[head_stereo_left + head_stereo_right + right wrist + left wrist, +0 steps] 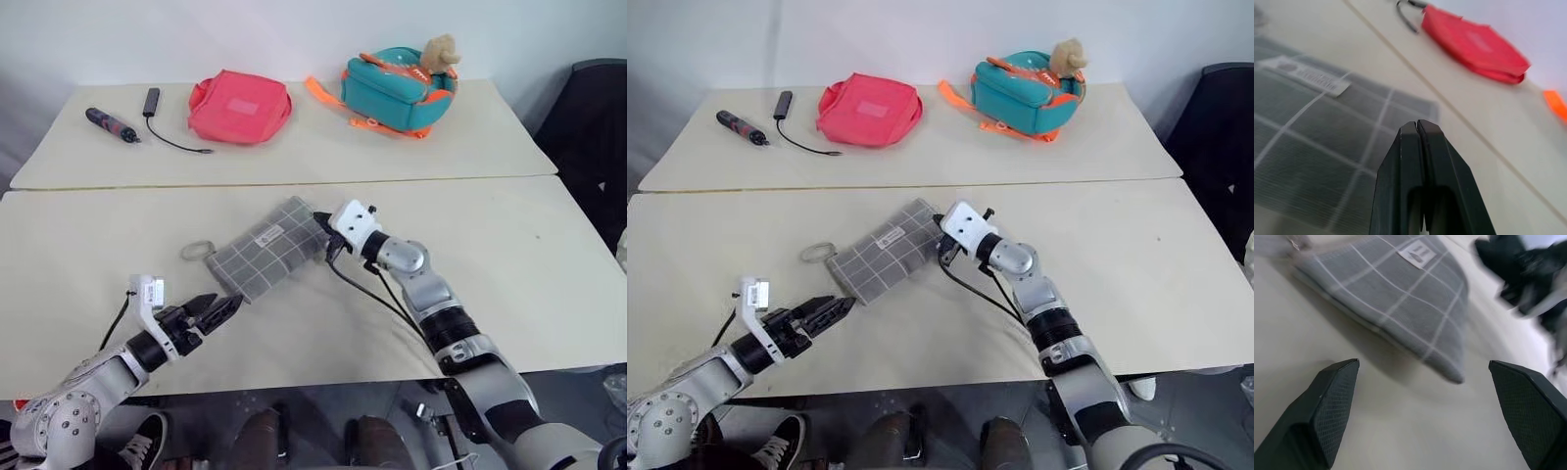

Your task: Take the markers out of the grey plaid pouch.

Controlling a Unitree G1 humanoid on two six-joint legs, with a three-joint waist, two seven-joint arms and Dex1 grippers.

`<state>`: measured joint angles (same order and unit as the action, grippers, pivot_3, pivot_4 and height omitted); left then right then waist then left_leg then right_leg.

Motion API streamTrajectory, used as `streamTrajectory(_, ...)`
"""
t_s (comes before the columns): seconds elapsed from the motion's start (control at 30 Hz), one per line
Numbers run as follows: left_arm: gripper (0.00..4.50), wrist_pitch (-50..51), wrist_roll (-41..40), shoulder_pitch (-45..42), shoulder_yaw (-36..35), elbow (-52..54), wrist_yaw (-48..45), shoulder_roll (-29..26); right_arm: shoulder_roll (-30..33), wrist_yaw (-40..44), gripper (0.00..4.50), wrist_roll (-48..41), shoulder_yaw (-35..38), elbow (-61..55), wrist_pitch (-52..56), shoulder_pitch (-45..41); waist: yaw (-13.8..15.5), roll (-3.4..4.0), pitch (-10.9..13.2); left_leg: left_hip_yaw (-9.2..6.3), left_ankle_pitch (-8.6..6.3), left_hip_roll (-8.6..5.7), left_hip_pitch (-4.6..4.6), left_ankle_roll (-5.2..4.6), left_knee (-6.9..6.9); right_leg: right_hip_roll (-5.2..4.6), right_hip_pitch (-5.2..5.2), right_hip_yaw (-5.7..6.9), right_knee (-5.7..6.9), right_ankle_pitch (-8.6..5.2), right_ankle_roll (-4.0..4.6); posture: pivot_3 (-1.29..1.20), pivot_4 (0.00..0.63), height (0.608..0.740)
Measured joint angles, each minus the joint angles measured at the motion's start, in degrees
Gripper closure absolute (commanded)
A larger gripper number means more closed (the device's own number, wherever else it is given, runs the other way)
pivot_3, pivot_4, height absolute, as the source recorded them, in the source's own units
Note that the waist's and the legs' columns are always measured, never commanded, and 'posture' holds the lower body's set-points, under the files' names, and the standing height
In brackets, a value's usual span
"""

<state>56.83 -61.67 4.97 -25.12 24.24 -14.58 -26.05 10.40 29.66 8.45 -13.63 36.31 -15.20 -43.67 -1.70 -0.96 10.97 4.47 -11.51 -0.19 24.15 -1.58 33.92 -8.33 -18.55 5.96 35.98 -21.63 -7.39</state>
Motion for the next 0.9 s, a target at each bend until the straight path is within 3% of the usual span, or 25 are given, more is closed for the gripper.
streamTrajectory(0.27, 0.0, 2.8, -7.59, -0.61, -1.75, -1.84, 6.08, 0.78, 0.39, -2.33, 4.45, 5.64, -2.9, 3.1, -2.87, -1.04, -0.06, -0.02, -0.02, 0.0, -0.01, 0.02, -0.09, 0.05, 0.05, 0.23, 0.08, -0.05, 0.01, 0.0, 0.01, 0.0, 0.15, 0.74)
streamTrajectory(0.57, 0.0, 6.08, -20.76, -8.82, -1.3, -11.29, 17.58, 2.12, 0.67, -1.46, 4.45, 5.59, -2.77, 2.7, -3.39, -0.66, 0.18, -0.03, -0.03, -0.17, 0.02, -0.02, -0.08, 0.08, 0.14, 0.2, 0.17, -0.12, 0.06, 0.0, 0.01, 0.0, 0.15, 0.74)
streamTrajectory(0.9, 0.0, 6.4, -24.58, -13.8, 1.4, -15.86, 23.05, 1.43, 0.42, 0.08, 4.45, 5.06, -2.76, 0.91, -2.24, -0.06, 0.28, -0.02, -0.05, -0.21, 0.03, -0.05, -0.08, 0.11, 0.14, 0.29, 0.2, -0.11, 0.06, 0.0, 0.01, 0.0, 0.15, 0.74)
